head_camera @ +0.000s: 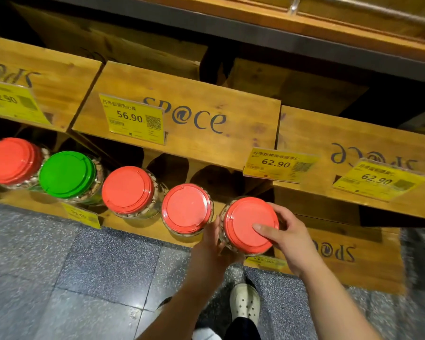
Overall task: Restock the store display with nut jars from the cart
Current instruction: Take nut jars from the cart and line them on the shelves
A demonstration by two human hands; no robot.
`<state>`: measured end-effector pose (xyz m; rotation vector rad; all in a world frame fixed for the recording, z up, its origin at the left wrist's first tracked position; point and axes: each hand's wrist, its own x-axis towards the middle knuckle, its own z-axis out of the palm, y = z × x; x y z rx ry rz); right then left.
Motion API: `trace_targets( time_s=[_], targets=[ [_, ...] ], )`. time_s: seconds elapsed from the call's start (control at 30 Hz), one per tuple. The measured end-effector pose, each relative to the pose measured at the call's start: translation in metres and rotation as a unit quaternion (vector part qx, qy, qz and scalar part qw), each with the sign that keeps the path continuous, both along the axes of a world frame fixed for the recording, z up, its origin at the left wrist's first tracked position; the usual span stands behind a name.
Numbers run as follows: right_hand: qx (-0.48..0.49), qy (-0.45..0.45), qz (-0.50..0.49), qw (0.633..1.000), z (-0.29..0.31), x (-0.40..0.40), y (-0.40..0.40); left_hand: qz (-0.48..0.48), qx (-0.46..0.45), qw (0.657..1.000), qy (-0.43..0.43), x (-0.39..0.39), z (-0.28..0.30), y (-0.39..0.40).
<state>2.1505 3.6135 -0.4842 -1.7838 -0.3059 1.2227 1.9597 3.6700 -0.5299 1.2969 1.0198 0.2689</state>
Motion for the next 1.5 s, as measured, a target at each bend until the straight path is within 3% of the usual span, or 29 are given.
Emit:
trace_targets(
  time_s=[0.4, 0.97, 1.23, 1.5],
  targets=[
    [-0.029, -0.035, 0.023, 0.999, -0.025, 0.005, 0.004, 0.016, 0.015, 0.999, 0.024, 0.006, -0.028, 0.0],
    [-0.065, -0.067, 0.017, 0.995, -0.026, -0.003, 0.0, -0.029, 0.006, 0.996, 0.08, 0.008, -0.021, 0.009],
    [-0.074, -0.12, -0.027, 0.99, 0.008, -0.021, -0.017, -0.08, 0.037, 0.987, 0.132, 0.001, 0.025, 0.015],
    [-0.071, -0.14, 0.008, 0.988, 0.093, -0.054, -0.034, -0.151, 0.047, 0.965, 0.207, -0.028, 0.13, 0.034]
  ],
)
